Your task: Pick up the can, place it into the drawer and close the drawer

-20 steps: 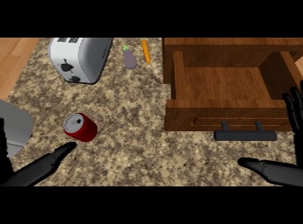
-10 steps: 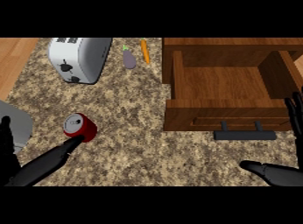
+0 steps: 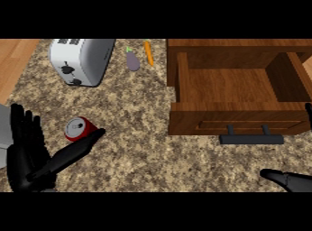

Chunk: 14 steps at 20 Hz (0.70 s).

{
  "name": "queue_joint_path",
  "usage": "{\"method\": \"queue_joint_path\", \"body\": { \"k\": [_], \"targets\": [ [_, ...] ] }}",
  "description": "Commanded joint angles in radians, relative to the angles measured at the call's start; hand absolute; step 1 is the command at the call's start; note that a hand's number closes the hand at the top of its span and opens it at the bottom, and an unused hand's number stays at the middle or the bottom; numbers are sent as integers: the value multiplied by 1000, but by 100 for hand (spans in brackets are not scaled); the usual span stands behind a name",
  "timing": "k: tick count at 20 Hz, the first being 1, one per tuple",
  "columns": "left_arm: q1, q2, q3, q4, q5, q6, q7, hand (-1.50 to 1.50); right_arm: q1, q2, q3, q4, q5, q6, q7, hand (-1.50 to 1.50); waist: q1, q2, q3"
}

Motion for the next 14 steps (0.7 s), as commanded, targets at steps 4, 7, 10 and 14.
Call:
{"method": "queue_joint_path", "body": {
  "k": [4, 7, 10, 14],
  "targets": [
    [27, -1, -20, 195, 131, 76, -205, -150, 46, -30, -76, -62, -70, 51, 30, -150, -1, 0, 0],
    [-7, -1, -3, 275, 173, 83, -248, -150, 80, 17, -9, -128, -11, 32, 43, -150, -1, -1, 0],
    [-25, -1, 52, 325, 246, 72, -310, -150, 72, 30, -4, -107, 14, 23, 35, -150, 0, 0, 0],
    [9, -1, 21, 467, 397, 118, -534, -150, 27, 33, -1, -47, 54, 15, 4, -150, 2, 1, -1]
  ]
}}
